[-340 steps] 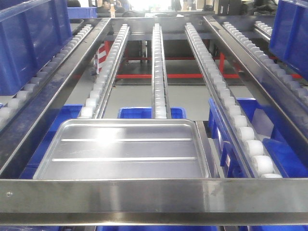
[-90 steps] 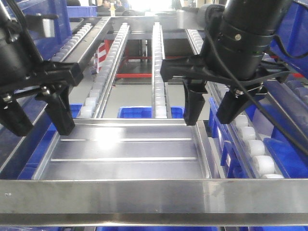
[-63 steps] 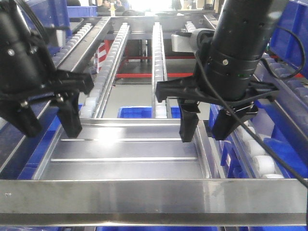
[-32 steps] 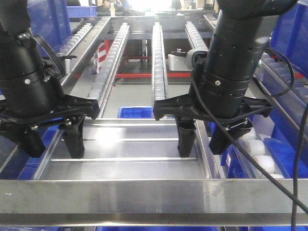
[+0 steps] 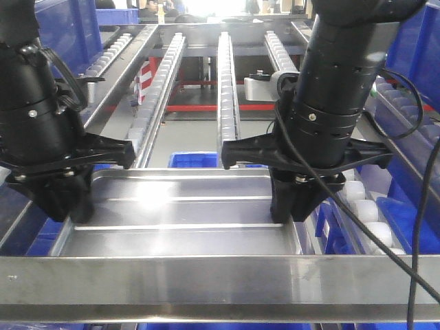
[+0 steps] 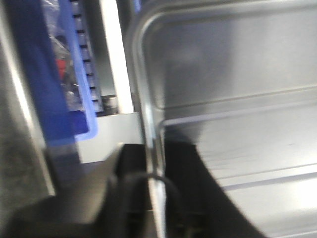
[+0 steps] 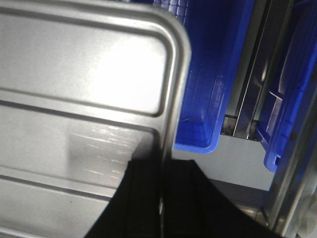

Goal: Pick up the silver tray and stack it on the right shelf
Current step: 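Close both grippers on the silver tray's rims, then lift the silver tray off the shelf with both grippers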

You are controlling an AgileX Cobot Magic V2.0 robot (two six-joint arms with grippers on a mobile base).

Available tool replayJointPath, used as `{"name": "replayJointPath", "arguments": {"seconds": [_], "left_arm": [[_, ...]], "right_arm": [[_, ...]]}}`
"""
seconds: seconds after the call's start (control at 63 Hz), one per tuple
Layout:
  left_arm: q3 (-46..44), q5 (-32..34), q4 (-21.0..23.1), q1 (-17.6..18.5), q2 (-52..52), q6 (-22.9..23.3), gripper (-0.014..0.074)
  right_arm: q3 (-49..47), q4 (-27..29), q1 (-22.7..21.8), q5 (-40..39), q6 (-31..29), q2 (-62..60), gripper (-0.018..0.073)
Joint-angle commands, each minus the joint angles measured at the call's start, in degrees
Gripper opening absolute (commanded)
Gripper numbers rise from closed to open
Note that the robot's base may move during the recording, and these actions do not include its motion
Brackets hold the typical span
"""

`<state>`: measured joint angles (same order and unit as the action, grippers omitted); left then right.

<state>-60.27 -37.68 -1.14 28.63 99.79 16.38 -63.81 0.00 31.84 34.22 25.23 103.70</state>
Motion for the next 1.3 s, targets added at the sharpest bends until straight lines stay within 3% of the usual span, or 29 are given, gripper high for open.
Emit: {"name": "replayJointPath", "arguments": {"seconds": [0.0, 0.333, 0.54, 0.698, 0.889, 1.095, 1.286], "left_arm": [[-1.5, 2.4, 1.5, 0.4, -2.2, 0.5, -0.0097], [-1.8, 0.6, 1.5, 0.6, -3.9, 3.4, -0.0094], [-6.5, -4.5, 1.1, 1.6, -9.5, 3.6, -0.0094], [-12.5, -12.1, -2.4, 3.2, -13.5, 5.4, -0.0094], [-19.0, -20.0, -9.7, 7.0, -17.1, 10.9, -0.0094], [-20.9, -22.0, -9.7, 9.7, -19.0, 12.1, -0.0094], [-20.9, -23.2, -8.8, 9.6, -18.4, 12.1, -0.0094]], "right_arm": [[-1.4, -1.1, 0.0, -1.8, -0.8, -2.1, 0.0055], [-3.5, -1.1, 0.0, 1.6, -0.8, -5.1, 0.0057], [-6.0, -1.2, 0.0, 5.8, -0.8, -10.9, 0.0057], [-7.0, -1.2, 0.1, 9.6, -0.8, -16.0, 0.0057], [-7.0, -1.2, 0.1, 14.8, -0.8, -22.0, 0.0057], [-7.0, -1.2, 0.1, 16.6, -0.8, -26.3, 0.0057], [-7.0, -1.2, 0.1, 16.7, -0.8, -27.1, 0.0057]]}}
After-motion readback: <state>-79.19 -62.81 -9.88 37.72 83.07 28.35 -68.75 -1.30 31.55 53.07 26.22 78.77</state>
